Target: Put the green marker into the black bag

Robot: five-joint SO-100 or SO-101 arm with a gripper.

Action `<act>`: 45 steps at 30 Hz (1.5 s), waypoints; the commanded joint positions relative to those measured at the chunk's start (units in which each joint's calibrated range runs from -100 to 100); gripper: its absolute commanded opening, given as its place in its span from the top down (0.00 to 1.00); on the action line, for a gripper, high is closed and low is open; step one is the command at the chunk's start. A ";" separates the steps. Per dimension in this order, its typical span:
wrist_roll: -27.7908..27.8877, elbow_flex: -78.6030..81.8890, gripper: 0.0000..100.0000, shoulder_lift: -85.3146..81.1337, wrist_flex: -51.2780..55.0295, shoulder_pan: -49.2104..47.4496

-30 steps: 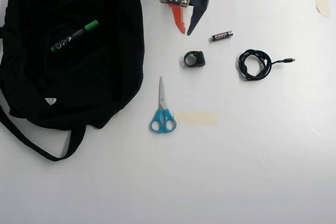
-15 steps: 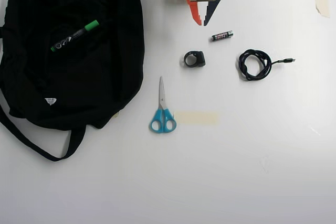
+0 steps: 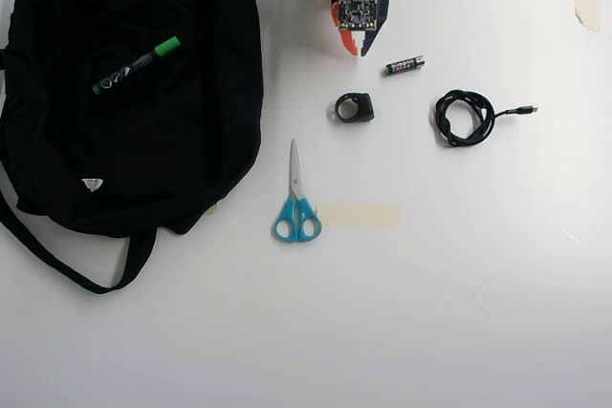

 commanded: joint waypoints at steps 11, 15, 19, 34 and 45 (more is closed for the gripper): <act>-0.35 4.08 0.98 -9.80 5.16 0.49; -0.09 4.44 0.98 -9.88 5.07 0.42; 0.02 6.59 0.98 -9.88 2.66 0.42; 0.02 6.59 0.98 -9.80 2.57 0.42; 0.02 6.59 0.98 -9.80 2.57 0.42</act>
